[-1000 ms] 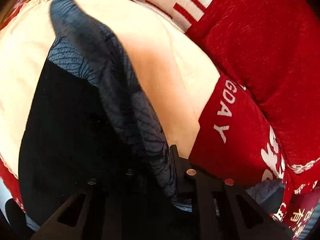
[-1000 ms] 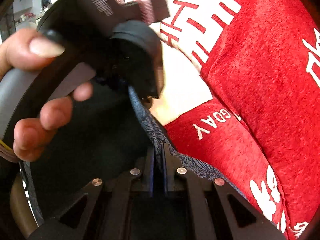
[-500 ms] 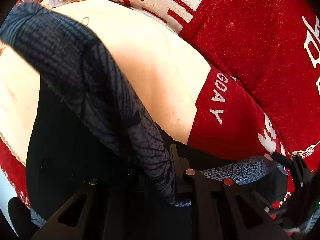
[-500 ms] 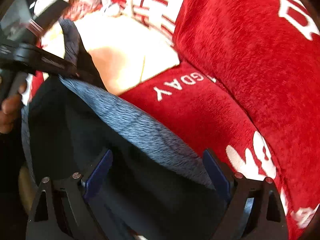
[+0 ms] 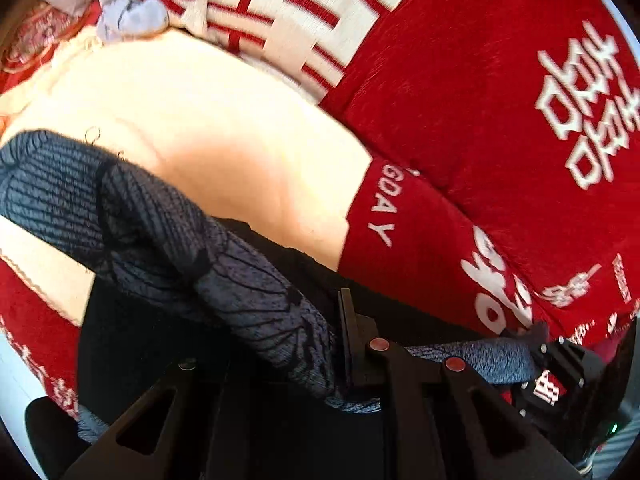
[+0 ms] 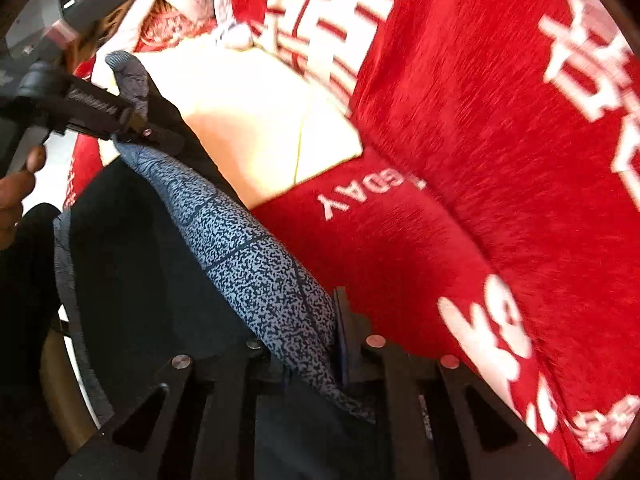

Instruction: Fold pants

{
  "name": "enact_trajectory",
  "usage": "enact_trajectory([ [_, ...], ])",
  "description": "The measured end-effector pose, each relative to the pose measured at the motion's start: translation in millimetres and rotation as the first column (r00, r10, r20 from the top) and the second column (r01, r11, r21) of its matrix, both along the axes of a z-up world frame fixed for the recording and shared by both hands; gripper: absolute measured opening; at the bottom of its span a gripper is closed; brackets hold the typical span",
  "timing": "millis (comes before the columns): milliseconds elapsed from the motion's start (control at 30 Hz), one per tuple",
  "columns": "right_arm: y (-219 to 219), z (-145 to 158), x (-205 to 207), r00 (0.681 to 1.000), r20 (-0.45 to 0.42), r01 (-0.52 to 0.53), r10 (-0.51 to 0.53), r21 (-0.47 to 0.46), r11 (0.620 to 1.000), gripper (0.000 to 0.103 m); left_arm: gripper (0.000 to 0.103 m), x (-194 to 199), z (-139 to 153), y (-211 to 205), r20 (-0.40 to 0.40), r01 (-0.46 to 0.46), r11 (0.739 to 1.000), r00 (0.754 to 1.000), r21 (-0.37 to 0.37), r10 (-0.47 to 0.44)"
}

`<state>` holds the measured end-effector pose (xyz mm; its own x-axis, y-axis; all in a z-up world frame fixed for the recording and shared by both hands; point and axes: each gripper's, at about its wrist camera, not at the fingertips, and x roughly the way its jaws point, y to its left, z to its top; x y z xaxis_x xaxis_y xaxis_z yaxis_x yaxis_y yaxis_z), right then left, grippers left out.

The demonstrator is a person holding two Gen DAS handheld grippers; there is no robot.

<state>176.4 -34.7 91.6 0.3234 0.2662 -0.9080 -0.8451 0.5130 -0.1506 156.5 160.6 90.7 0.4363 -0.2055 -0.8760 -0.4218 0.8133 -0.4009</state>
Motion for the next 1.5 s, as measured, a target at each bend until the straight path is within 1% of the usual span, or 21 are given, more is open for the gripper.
enact_trajectory([
  [133,-5,10,-61,0.992,0.12,0.043,-0.041,-0.017,0.999,0.018,0.016,-42,-3,3,0.029,0.033,0.999,0.999,-0.036,-0.032],
  [200,-7,3,-95,0.983,0.172,0.071,-0.065,-0.029,0.997,0.018,0.016,-63,-12,4,0.029,0.055,0.997,0.998,-0.048,-0.054],
  [367,-8,-18,-152,0.97,0.194,0.156,-0.147,-0.032,0.987,0.018,0.016,-113,-30,5,0.046,0.088,0.995,0.995,-0.053,-0.086],
  [433,-10,-23,-167,0.967,0.198,0.174,-0.163,-0.037,0.984,0.018,0.016,-129,-36,6,0.055,0.092,0.994,0.995,-0.066,-0.088],
  [567,-9,-42,-194,0.95,0.246,0.217,-0.192,-0.077,0.973,0.018,0.016,-151,-58,5,0.05,0.097,0.992,0.994,-0.082,-0.093],
  [700,-7,-67,-213,0.94,0.277,0.242,-0.199,-0.132,0.961,0.018,0.017,-173,-99,10,-0.001,0.076,0.983,0.997,-0.165,-0.078],
  [767,-10,-78,-217,0.94,0.276,0.249,-0.2,-0.155,0.956,0.018,0.028,-184,-111,16,0.002,0.032,0.975,0.999,-0.219,-0.032],
  [800,-11,-79,-224,0.929,0.315,0.251,-0.196,-0.145,0.957,0.018,0.028,-188,-112,19,0.004,0.018,0.973,1.0,-0.232,-0.018],
  [833,-12,-80,-226,0.926,0.326,0.247,-0.189,-0.149,0.957,0.018,0.028,-191,-112,21,0.006,0.016,0.971,1.0,-0.239,-0.015],
  [900,-12,-80,-228,0.921,0.346,0.244,-0.177,-0.158,0.957,0.019,0.029,-194,-110,20,0.0,0.015,0.974,1.0,-0.227,-0.016],
  [933,-12,-80,-229,0.92,0.35,0.245,-0.177,-0.161,0.956,0.02,0.031,-196,-109,20,-0.006,0.016,0.977,1.0,-0.214,-0.018],
  [1000,-9,-82,-232,0.91,0.376,0.255,-0.173,-0.182,0.95,0.021,0.045,-202,-104,19,-0.025,0.008,0.986,1.0,-0.165,-0.013],
  [1033,-6,-83,-236,0.907,0.384,0.26,-0.171,-0.193,0.946,0.021,0.053,-206,-102,19,-0.036,-0.005,0.992,0.999,-0.124,0.001],
  [1100,-5,-82,-239,0.907,0.39,0.256,-0.16,-0.21,0.943,0.023,0.054,-215,-98,22,-0.047,-0.024,0.995,0.999,-0.095,0.02],
  [1167,-7,-79,-243,0.912,0.375,0.258,-0.168,-0.204,0.944,0.029,0.053,-225,-94,25,-0.055,-0.036,0.995,0.998,-0.094,0.031],
  [1200,-8,-76,-247,0.914,0.367,0.258,-0.173,-0.196,0.946,0.034,0.054,-230,-91,26,-0.052,-0.032,0.996,0.998,-0.084,0.027],
  [1233,-9,-73,-250,0.919,0.352,0.254,-0.177,-0.184,0.95,0.048,0.054,-232,-87,25,-0.048,-0.023,0.997,0.999,-0.069,0.02],
  [1300,-14,-62,-259,0.934,0.305,0.236,-0.186,-0.136,0.962,0.066,0.054,-230,-76,16,-0.033,0.018,0.999,0.999,-0.028,-0.018],
  [1400,-25,-38,-264,0.933,0.272,0.255,-0.236,-0.037,0.966,0.068,0.054,-220,-54,-12,0.011,0.128,0.992,0.992,0.017,-0.128],
  [1467,-37,-22,-257,0.917,0.251,0.312,-0.31,0.032,0.949,0.069,0.054,-213,-44,-31,0.041,0.193,0.98,0.98,0.04,-0.195],
  [1500,-46,-13,-249,0.901,0.237,0.357,-0.363,0.071,0.931,0.072,0.054,-207,-41,-43,0.052,0.225,0.973,0.972,0.058,-0.228],
])
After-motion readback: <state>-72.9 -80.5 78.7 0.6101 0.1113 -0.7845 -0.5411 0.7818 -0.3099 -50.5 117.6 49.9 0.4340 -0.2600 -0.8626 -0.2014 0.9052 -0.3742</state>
